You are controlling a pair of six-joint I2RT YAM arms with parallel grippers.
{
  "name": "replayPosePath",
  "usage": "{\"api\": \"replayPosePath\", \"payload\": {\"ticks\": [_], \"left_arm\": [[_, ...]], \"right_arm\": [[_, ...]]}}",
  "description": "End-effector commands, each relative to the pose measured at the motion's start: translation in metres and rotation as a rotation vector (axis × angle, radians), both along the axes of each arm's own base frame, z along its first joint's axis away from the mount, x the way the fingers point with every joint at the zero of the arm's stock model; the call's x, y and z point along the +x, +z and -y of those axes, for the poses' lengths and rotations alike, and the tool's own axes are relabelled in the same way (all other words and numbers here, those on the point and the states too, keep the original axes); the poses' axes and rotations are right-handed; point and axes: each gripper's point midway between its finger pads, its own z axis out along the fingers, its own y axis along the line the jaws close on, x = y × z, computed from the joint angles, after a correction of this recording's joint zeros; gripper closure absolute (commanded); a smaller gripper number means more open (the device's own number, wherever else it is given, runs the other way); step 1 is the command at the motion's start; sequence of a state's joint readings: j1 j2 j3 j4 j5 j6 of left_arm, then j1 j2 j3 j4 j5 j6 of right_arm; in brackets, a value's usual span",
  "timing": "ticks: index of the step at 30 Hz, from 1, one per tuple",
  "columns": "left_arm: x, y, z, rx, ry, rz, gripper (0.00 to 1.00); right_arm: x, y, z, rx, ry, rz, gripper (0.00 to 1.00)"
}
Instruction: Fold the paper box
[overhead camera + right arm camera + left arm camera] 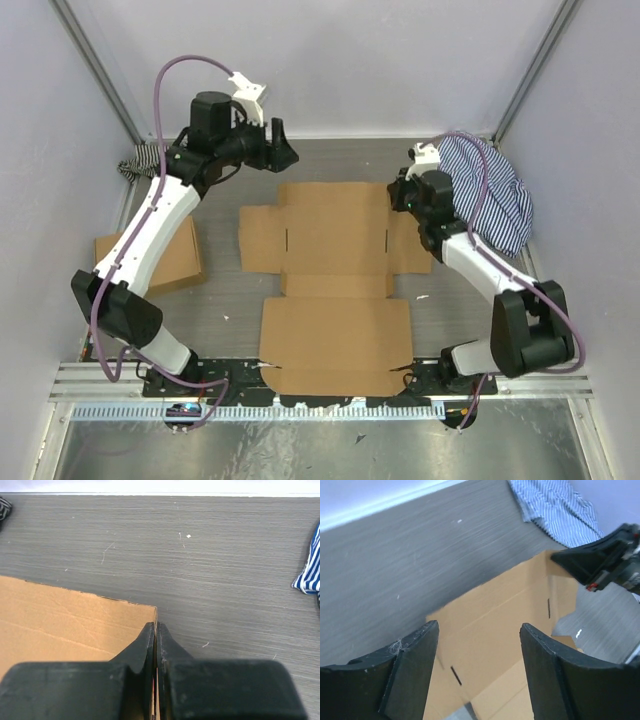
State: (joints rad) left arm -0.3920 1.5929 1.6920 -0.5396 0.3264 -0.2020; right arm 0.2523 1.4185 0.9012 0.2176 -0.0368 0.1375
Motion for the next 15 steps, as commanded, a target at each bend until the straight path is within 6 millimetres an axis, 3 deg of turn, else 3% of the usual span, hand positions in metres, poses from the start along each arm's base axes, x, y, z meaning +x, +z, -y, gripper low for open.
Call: {"api": "replayPosePath", "payload": {"ticks": [1,6,11,15], "left_arm": [[-0.022,0.041,0.034,0.037,-0.255,0.212,0.26],[-0.027,0.012,0.057,0.128,-0.489,0.329,0.25],[-0.041,-0.019,0.073,0.11,-0.67,0.302,0.2],[-0.054,-0.032,0.082,0.054,-0.764,0.246,0.2]], "right_arm": [[-0.019,0.052,-0.01,0.047,0.076,0.239,0.98],[-0.059,0.068,-0.022,0.042,0.162,0.315,0.98],[-0.086,0.092,-0.028,0.018,0.209,0.364,0.98],[-0.1,0.11,-0.037,-0.003,0.251,0.385,0.98]]}}
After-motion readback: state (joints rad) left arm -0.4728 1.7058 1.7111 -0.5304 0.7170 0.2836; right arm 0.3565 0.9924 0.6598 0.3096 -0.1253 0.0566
